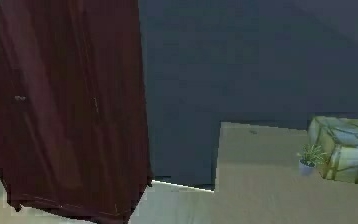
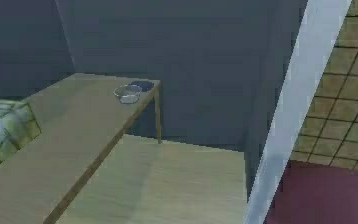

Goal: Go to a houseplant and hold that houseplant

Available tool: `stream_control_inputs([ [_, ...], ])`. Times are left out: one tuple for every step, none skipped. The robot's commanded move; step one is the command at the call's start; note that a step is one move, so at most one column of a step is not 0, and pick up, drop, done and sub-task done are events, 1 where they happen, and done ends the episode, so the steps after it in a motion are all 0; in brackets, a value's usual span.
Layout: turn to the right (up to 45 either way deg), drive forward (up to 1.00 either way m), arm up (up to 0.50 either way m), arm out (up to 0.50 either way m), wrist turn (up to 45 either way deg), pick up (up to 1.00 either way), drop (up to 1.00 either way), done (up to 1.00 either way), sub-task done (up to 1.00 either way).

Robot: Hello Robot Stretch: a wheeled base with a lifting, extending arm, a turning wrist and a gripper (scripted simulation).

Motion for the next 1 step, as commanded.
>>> stream_control_inputs([
  [-45.0,0.00,0.00,0.00,0.0,0.00,0.00,0.00,0.00],
])
